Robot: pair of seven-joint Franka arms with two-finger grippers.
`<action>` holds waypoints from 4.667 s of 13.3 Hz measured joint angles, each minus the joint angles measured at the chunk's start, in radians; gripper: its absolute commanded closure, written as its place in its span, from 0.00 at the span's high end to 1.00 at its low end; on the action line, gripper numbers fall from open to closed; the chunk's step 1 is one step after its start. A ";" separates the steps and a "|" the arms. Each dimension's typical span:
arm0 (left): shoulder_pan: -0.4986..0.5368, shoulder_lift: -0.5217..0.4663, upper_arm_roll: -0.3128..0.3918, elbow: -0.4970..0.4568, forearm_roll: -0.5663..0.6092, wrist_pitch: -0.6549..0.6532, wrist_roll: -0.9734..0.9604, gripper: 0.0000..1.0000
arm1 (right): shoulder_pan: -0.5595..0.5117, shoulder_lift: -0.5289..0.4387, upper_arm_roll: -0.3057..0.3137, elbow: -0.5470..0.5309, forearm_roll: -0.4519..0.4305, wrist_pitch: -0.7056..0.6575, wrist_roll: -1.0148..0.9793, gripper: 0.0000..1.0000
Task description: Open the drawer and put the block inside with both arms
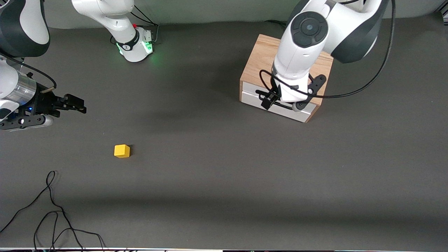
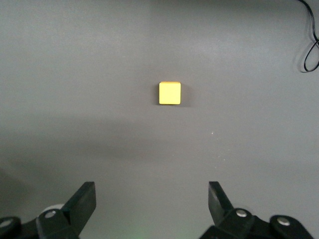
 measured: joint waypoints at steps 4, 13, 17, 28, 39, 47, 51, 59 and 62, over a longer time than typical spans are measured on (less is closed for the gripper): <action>-0.002 0.008 0.005 0.004 0.000 -0.113 -0.057 1.00 | 0.000 -0.002 -0.001 0.002 0.000 -0.001 0.000 1.00; -0.009 0.113 0.006 0.011 0.008 -0.112 -0.189 1.00 | -0.002 -0.003 -0.004 0.010 0.000 -0.003 0.001 1.00; -0.011 0.142 0.006 -0.045 0.013 -0.016 -0.191 1.00 | -0.002 -0.003 -0.004 0.011 0.000 -0.003 0.001 1.00; -0.012 0.144 0.006 -0.218 0.031 0.168 -0.195 1.00 | 0.000 -0.001 -0.004 0.009 0.000 -0.018 0.001 1.00; -0.028 0.214 0.006 -0.236 0.031 0.214 -0.213 1.00 | 0.001 -0.004 0.000 0.026 -0.028 0.002 0.001 1.00; -0.028 0.231 0.007 -0.233 0.039 0.264 -0.213 1.00 | 0.001 -0.004 0.001 0.025 -0.030 0.003 0.001 1.00; -0.028 0.248 0.008 -0.201 0.044 0.285 -0.213 1.00 | 0.001 -0.003 0.001 0.025 -0.030 0.003 0.001 1.00; -0.027 0.313 0.012 -0.104 0.059 0.288 -0.213 1.00 | 0.001 0.003 0.001 0.023 -0.030 0.010 0.001 1.00; -0.027 0.316 0.012 -0.099 0.067 0.326 -0.213 1.00 | 0.001 0.009 0.001 0.022 -0.030 0.019 0.001 1.00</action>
